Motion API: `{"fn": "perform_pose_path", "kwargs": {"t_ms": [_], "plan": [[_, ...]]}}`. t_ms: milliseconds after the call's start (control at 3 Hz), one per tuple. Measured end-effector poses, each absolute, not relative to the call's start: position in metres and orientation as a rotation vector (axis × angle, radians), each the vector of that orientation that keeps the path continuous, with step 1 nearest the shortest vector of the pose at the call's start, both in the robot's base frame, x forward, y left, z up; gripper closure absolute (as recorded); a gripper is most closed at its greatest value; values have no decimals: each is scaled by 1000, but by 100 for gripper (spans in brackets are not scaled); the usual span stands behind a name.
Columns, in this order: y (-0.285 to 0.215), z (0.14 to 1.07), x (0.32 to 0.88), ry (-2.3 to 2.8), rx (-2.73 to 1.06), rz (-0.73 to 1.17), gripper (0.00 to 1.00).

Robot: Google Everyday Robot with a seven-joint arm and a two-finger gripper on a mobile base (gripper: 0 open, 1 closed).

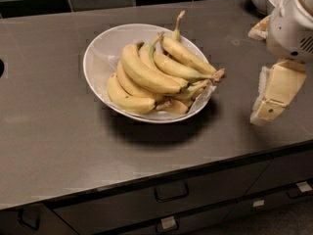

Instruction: Pick banana from white bowl

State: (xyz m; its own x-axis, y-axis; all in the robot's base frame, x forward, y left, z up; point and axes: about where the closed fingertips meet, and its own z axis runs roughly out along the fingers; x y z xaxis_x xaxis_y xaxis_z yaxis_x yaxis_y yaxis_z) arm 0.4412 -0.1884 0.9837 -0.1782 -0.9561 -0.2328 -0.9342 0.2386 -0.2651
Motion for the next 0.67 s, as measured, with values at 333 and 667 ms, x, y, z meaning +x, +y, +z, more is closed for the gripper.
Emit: {"fn": "perform_pose_path", "kwargs": {"t_ms": [333, 667], "plan": [[-154, 990, 448, 2122, -1788, -30, 0], [-116, 993, 461, 2091, -1820, 55, 0]]}}
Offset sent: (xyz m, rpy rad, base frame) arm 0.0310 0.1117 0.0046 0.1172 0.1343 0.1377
